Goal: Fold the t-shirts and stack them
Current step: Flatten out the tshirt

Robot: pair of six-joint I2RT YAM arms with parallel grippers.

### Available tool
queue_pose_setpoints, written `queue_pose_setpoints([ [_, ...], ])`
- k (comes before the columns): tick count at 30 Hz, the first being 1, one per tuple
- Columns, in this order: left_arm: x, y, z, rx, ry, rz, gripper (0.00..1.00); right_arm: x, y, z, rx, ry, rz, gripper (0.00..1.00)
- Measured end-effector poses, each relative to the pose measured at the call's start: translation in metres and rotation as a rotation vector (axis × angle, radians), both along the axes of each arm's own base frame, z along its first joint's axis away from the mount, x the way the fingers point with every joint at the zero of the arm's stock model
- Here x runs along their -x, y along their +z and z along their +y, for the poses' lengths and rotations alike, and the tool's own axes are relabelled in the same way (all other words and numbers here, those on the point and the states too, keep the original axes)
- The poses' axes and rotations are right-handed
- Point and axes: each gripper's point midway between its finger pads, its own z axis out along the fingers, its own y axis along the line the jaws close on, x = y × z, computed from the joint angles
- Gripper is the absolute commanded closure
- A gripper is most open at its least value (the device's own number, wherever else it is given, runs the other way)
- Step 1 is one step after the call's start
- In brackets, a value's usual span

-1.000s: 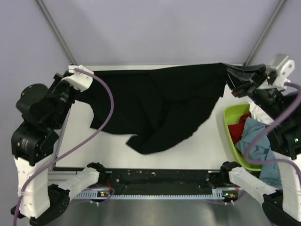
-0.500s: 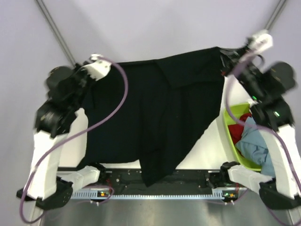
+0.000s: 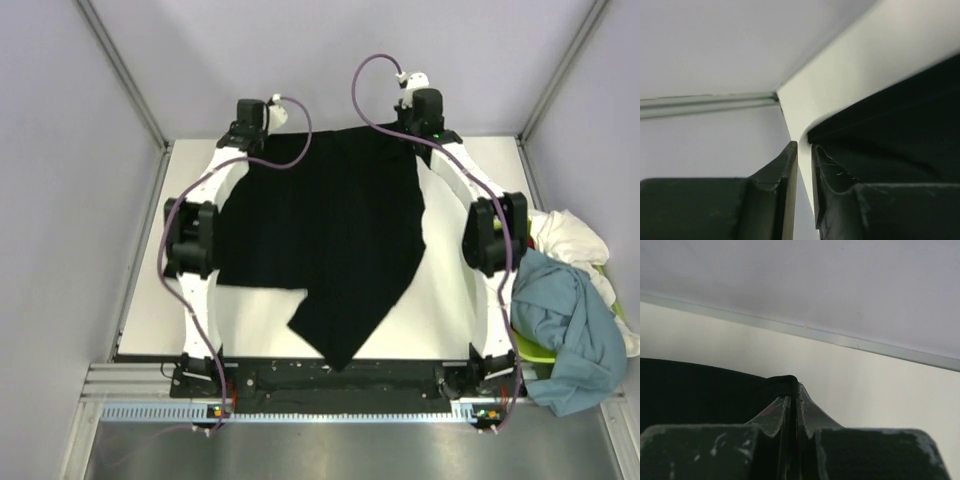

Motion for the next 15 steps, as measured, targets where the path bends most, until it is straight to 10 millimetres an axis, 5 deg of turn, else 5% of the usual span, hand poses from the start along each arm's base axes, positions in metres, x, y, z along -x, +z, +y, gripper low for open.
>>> queue_pose_setpoints([
  [2, -0.037, -0.004, 0.003, -0.021, 0.059, -0.063, 0.4, -0.024, -0.02, -0.002, 0.015, -0.036, 0.013, 0.32],
  [4, -0.055, 0.0, 0.014, -0.029, 0.112, -0.112, 0.26, -0.043, -0.029, -0.009, 0.037, -0.08, 0.02, 0.01],
  [8, -0.052, 0.014, 0.041, -0.001, 0.184, -0.149, 0.18, -0.047, -0.03, -0.025, 0.076, -0.118, 0.045, 0.01],
  [10, -0.035, 0.018, 0.054, 0.027, 0.196, -0.13, 0.19, -0.04, -0.027, -0.03, 0.084, -0.122, 0.064, 0.01],
  [15, 0.036, 0.032, 0.069, 0.135, 0.089, -0.021, 0.23, 0.022, -0.025, -0.022, 0.116, -0.024, 0.163, 0.02],
])
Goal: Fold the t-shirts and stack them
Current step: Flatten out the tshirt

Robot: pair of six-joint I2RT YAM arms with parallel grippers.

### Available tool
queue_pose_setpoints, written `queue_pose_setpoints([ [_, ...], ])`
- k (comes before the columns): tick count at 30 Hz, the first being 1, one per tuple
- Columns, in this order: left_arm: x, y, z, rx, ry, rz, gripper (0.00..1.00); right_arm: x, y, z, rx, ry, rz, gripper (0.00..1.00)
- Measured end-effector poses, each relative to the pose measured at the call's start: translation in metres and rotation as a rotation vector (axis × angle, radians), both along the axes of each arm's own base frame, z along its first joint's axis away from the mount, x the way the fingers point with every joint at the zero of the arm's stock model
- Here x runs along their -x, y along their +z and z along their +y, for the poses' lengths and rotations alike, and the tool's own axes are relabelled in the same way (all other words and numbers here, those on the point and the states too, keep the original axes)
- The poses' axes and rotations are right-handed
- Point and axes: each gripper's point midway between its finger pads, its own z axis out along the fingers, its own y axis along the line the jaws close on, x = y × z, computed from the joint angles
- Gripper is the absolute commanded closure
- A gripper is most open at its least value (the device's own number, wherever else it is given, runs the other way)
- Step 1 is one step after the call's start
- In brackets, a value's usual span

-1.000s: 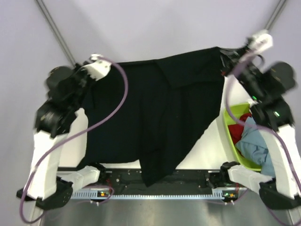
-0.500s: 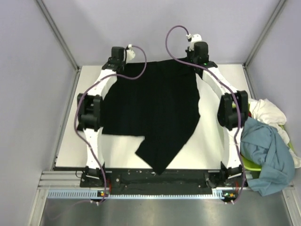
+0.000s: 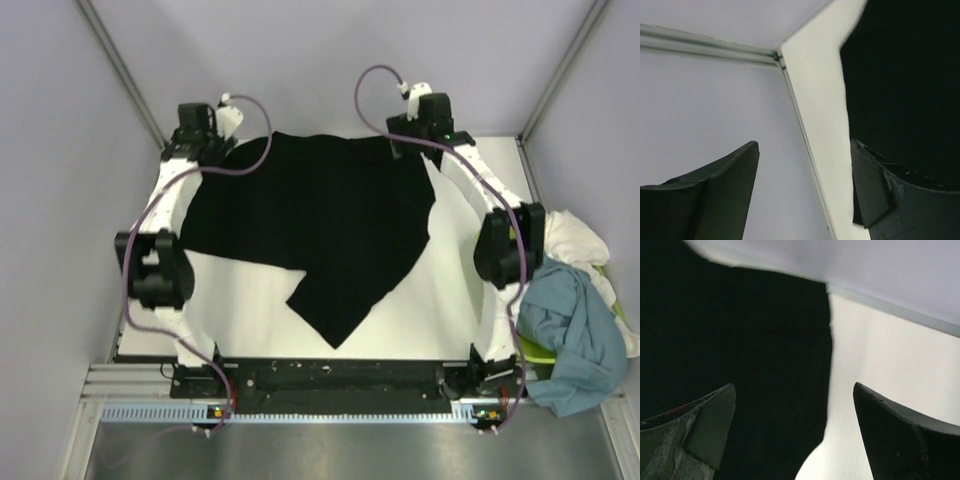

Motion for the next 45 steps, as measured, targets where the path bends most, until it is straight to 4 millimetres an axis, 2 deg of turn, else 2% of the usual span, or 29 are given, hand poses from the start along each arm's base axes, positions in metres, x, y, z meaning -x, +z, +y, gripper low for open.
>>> queue_pose_setpoints([
  [1, 0.019, 0.003, 0.003, 0.015, -0.036, 0.018, 0.22, 0.015, 0.003, 0.008, 0.001, 0.039, 0.012, 0.02],
  [2, 0.039, 0.004, 0.007, 0.019, -0.07, 0.034, 0.21, 0.038, 0.007, 0.023, 0.005, 0.109, 0.024, 0.03],
  [5, 0.093, -0.005, 0.028, -0.018, -0.116, 0.067, 0.2, 0.114, 0.02, 0.088, -0.001, 0.403, 0.034, 0.05],
  [7, 0.117, -0.021, 0.047, -0.036, -0.132, 0.112, 0.2, 0.178, 0.027, 0.141, -0.018, 0.668, 0.023, 0.06],
  [9, 0.135, -0.041, 0.071, -0.041, -0.14, 0.181, 0.19, 0.244, 0.03, 0.184, -0.036, 0.924, 0.012, 0.07],
  [10, 0.143, -0.052, 0.085, -0.047, -0.137, 0.218, 0.12, 0.272, 0.028, 0.198, -0.041, 1.03, 0.009, 0.08],
  [12, 0.159, -0.069, 0.108, -0.075, -0.136, 0.28, 0.12, 0.313, 0.02, 0.212, -0.041, 1.189, 0.009, 0.08],
  [14, 0.173, -0.088, 0.121, -0.114, -0.144, 0.325, 0.12, 0.349, 0.002, 0.218, -0.016, 1.33, 0.023, 0.07],
  [16, 0.187, -0.116, 0.119, -0.168, -0.203, 0.379, 0.12, 0.377, -0.024, 0.217, 0.041, 1.44, 0.051, 0.07],
  [18, 0.206, -0.15, 0.109, -0.202, -0.278, 0.452, 0.12, 0.411, -0.058, 0.214, 0.118, 1.56, 0.119, 0.09],
  [20, 0.22, -0.173, 0.102, -0.22, -0.338, 0.511, 0.12, 0.439, -0.083, 0.212, 0.17, 1.66, 0.178, 0.11],
  [22, 0.222, -0.179, 0.1, -0.24, -0.382, 0.535, 0.12, 0.457, -0.1, 0.214, 0.208, 1.734, 0.217, 0.14],
  [25, 0.21, -0.174, 0.102, -0.282, -0.425, 0.517, 0.12, 0.473, -0.128, 0.218, 0.261, 1.814, 0.272, 0.17],
  [28, 0.202, -0.175, 0.102, -0.313, -0.471, 0.513, 0.13, 0.482, -0.154, 0.215, 0.313, 1.848, 0.344, 0.17],
  [31, 0.203, -0.185, 0.098, -0.322, -0.525, 0.541, 0.14, 0.489, -0.177, 0.21, 0.36, 1.861, 0.417, 0.19],
  [32, 0.203, -0.189, 0.098, -0.329, -0.543, 0.553, 0.15, 0.49, -0.183, 0.208, 0.379, 1.858, 0.437, 0.23],
  [34, 0.204, -0.194, 0.097, -0.336, -0.563, 0.568, 0.16, 0.487, -0.186, 0.21, 0.399, 1.86, 0.42, 0.39],
  [38, 0.196, -0.195, 0.101, -0.364, -0.561, 0.553, 0.19, 0.479, -0.187, 0.216, 0.429, 1.858, 0.378, 0.8],
  [40, 0.188, -0.195, 0.105, -0.384, -0.55, 0.53, 0.22, 0.475, -0.187, 0.219, 0.44, 1.854, 0.357, 0.97],
  [41, 0.184, -0.194, 0.106, -0.392, -0.545, 0.517, 0.24, 0.474, -0.187, 0.219, 0.444, 1.852, 0.355, 1.0],
  [43, 0.177, -0.194, 0.109, -0.41, -0.538, 0.492, 0.29, 0.473, -0.187, 0.218, 0.454, 1.849, 0.354, 1.0],
  [45, 0.171, -0.194, 0.11, -0.429, -0.531, 0.466, 0.42, 0.472, -0.186, 0.214, 0.472, 1.837, 0.362, 1.0],
])
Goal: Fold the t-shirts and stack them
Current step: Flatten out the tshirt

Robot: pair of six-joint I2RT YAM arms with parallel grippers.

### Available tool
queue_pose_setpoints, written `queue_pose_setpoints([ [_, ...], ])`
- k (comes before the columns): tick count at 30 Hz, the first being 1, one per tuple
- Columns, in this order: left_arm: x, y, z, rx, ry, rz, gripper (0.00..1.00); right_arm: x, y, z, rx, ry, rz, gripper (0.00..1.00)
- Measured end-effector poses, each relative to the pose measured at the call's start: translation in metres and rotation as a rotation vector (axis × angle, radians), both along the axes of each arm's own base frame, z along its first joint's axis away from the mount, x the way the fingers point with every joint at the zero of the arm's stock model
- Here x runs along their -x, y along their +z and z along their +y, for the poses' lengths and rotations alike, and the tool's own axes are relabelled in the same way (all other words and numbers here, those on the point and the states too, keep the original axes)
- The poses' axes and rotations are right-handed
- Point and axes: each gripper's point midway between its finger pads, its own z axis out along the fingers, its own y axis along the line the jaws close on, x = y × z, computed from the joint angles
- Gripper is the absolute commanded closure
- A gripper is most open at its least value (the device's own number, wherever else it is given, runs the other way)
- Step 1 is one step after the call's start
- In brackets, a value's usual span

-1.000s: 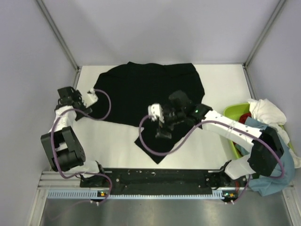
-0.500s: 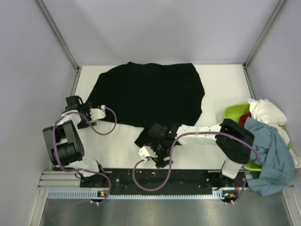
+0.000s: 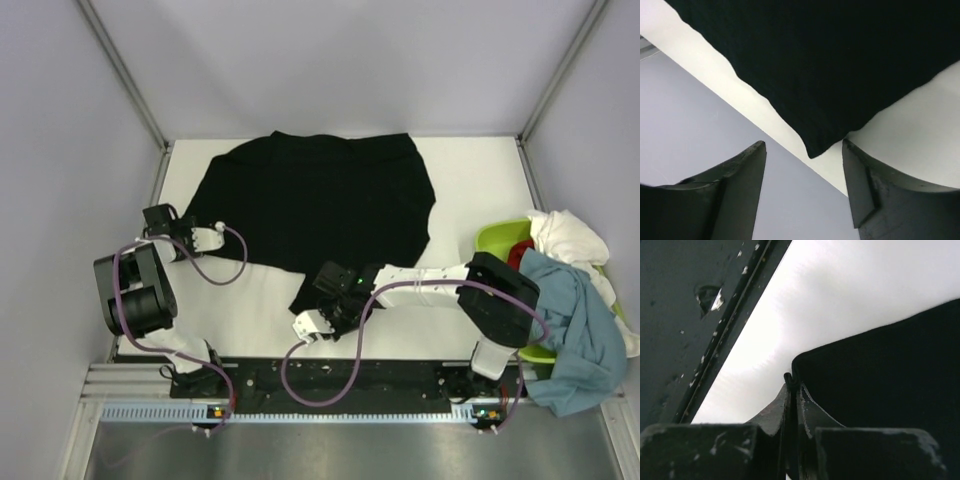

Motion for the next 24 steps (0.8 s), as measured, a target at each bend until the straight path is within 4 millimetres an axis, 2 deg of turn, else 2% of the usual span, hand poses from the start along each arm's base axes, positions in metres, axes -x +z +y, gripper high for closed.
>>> queue_pose_setpoints([
  [2, -0.004, -0.002, 0.001, -0.009, -0.002, -0.025, 0.62, -0.001, 0.002, -0.008, 0.022, -0.012, -0.006, 1.0],
  [3, -0.006, -0.005, 0.0, -0.011, -0.003, -0.029, 0.84, -0.002, 0.005, -0.015, 0.031, -0.031, -0.004, 1.0],
  [4, -0.006, -0.007, 0.0, -0.013, -0.003, -0.028, 1.0, -0.004, 0.011, -0.02, 0.031, -0.047, -0.006, 1.0],
  [5, -0.005, -0.011, -0.001, -0.008, 0.001, -0.024, 1.0, -0.007, 0.017, -0.024, 0.026, -0.064, -0.009, 1.0],
  [8, -0.001, -0.019, -0.002, -0.017, 0.003, -0.012, 1.0, -0.031, 0.053, -0.035, -0.048, -0.161, -0.062, 1.0],
  [11, 0.001, -0.016, -0.005, 0.002, 0.029, -0.028, 1.0, -0.06, 0.091, -0.046, -0.137, -0.265, -0.141, 1.0],
  [13, 0.005, -0.006, -0.009, 0.035, 0.064, -0.053, 1.0, -0.08, 0.115, -0.056, -0.185, -0.348, -0.191, 1.0],
  [15, 0.005, 0.015, -0.014, 0.073, 0.102, -0.106, 1.0, -0.098, 0.135, -0.065, -0.226, -0.427, -0.234, 1.0],
  [19, 0.012, 0.072, -0.032, 0.202, 0.167, -0.2, 1.0, -0.125, 0.168, -0.091, -0.284, -0.577, -0.324, 1.0],
  [22, 0.025, 0.112, -0.048, 0.284, 0.178, -0.248, 1.0, -0.132, 0.202, -0.109, -0.353, -0.655, -0.412, 1.0],
  [24, 0.037, 0.126, -0.057, 0.319, 0.174, -0.238, 1.0, -0.129, 0.224, -0.117, -0.41, -0.676, -0.46, 1.0],
])
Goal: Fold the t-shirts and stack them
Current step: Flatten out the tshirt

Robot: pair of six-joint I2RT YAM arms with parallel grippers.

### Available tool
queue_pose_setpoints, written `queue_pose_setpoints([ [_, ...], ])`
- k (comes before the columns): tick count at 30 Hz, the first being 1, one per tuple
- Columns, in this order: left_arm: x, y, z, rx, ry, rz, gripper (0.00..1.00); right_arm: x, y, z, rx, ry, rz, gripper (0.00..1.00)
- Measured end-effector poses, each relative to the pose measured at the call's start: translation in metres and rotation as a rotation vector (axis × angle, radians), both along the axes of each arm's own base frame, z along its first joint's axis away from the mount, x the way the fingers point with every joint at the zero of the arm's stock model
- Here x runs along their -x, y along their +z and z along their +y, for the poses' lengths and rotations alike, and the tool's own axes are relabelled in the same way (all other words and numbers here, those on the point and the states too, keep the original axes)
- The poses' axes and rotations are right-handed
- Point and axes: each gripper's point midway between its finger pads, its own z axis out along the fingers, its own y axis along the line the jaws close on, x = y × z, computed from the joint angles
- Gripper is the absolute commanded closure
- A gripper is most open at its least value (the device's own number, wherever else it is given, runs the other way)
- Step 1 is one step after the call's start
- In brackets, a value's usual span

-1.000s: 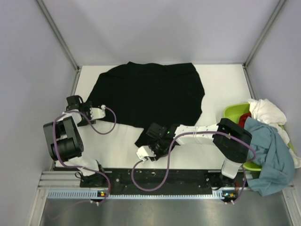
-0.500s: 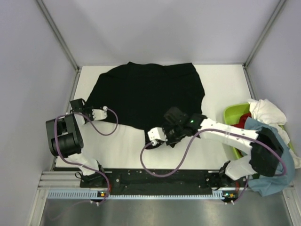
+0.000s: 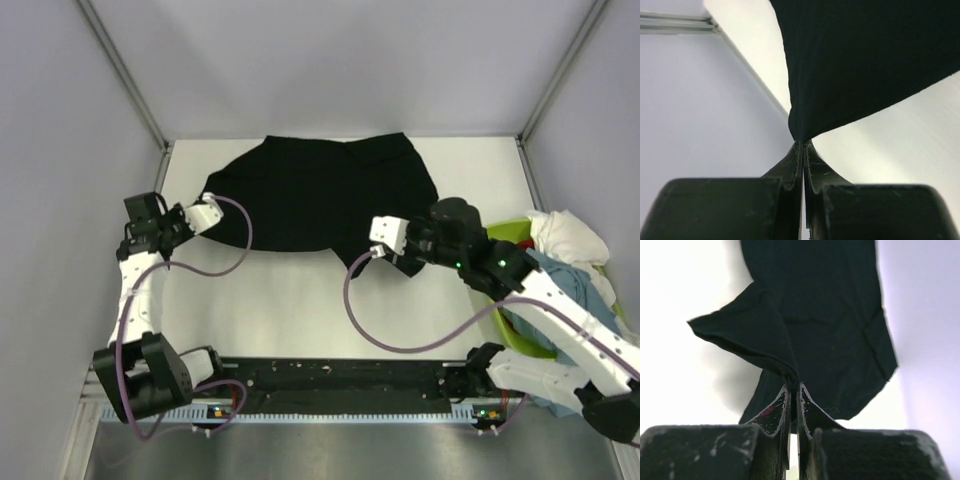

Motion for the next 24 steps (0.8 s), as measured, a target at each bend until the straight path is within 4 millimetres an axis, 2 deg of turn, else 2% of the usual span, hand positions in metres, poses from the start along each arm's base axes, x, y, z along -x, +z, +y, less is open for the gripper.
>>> queue_pose_setpoints([
  [3, 0.017, 0.002, -0.014, 0.054, -0.026, 0.069, 1.0, 0.005, 0.031, -0.015, -0.053, -0.037, -0.095, 1.0],
  [6, 0.039, -0.008, -0.03, 0.11, -0.04, 0.172, 1.0, 0.004, 0.049, -0.033, -0.065, -0.098, -0.163, 1.0],
  [8, 0.051, 0.0, -0.039, 0.156, -0.028, 0.213, 1.0, 0.001, 0.061, -0.044, -0.068, -0.149, -0.199, 1.0],
  [10, 0.055, 0.026, -0.042, 0.188, 0.0, 0.201, 1.0, -0.002, 0.072, -0.053, -0.073, -0.197, -0.226, 1.0],
  [13, 0.06, 0.089, -0.044, 0.209, 0.044, 0.102, 1.0, 0.004, 0.097, -0.069, -0.103, -0.257, -0.256, 1.0],
  [18, 0.091, 0.213, -0.052, 0.237, 0.104, -0.143, 1.0, 0.034, 0.194, -0.101, -0.321, -0.326, -0.381, 1.0],
  [21, 0.106, 0.255, -0.056, 0.259, 0.12, -0.25, 1.0, 0.042, 0.238, -0.117, -0.427, -0.373, -0.464, 1.0],
  [22, 0.108, 0.263, -0.058, 0.269, 0.125, -0.276, 1.0, 0.039, 0.245, -0.116, -0.447, -0.386, -0.48, 1.0],
  [24, 0.104, 0.266, -0.057, 0.288, 0.136, -0.292, 1.0, 0.018, 0.25, -0.111, -0.458, -0.426, -0.484, 1.0],
])
